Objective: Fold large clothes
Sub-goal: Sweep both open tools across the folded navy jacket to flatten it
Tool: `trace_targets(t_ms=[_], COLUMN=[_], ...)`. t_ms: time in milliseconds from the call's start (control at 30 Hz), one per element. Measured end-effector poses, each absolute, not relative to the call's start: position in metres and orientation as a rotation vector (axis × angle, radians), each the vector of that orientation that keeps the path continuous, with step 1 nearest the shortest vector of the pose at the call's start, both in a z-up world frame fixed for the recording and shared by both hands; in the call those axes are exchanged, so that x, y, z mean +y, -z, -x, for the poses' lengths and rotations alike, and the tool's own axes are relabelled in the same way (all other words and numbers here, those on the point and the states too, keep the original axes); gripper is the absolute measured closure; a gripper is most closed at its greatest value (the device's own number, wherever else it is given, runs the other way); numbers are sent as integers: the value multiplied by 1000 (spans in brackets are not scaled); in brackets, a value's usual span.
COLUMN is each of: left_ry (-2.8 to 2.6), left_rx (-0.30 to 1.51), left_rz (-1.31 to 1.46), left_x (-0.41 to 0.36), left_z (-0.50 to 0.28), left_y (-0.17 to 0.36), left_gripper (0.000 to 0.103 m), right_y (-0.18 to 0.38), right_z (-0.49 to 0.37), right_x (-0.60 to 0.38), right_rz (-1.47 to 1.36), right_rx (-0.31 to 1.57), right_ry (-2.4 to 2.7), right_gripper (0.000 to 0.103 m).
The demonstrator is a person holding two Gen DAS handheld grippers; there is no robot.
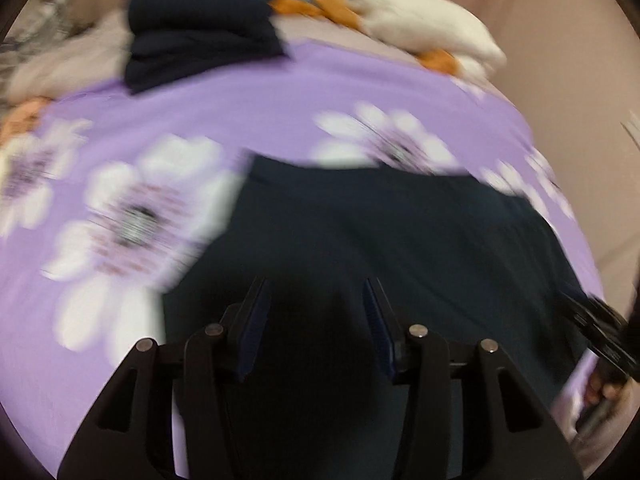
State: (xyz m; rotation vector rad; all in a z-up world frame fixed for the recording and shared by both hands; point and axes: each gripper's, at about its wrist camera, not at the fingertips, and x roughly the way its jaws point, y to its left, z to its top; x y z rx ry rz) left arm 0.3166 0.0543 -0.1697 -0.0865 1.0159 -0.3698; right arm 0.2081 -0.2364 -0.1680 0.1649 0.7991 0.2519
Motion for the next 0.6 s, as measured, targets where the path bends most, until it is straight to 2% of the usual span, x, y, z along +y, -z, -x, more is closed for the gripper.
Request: trace_targets(t_ms=[167, 267, 300, 333, 367, 400, 467, 500, 533, 600], left_ry=[490, 453, 455, 457, 445, 430, 401, 393, 379, 362], left_rx=[1066, 1073, 1062, 1060, 1060, 1059, 1069, 1073, 1077, 1082], left_rz=[-60, -154, -162, -156, -146, -141, -90, -70, -45, 27], left_x=[-15, -31, -30, -26, -20, -14, 7, 14, 24, 45], left_z=[-304, -308, -311, -314, -319, -324, -337, -342, -347, -355], left_y=[204, 224, 226, 226, 226, 226, 225, 224, 224, 222], left_gripper=[56, 55, 54, 56, 57, 60, 68, 76, 81, 84], right_y=[181, 201, 208, 211, 214, 216, 215, 214, 213, 211], right_z=[-244, -267, -275, -279, -286, -293, -302, -306, -308, -314], right_x=[-183, -168, -172, -177, -190, -206, -233, -248, -256, -279], right_rz=[-86, 41, 86, 100, 88, 44, 0, -15, -37, -103], right_rx=[866, 936, 954, 962, 972, 979, 982, 972, 962, 950], right_ry=[-326, -271, -222, -198, -174, -161, -84, -36, -27, -20], right_gripper=[58, 58, 58, 64, 71, 73, 73, 73, 73, 75])
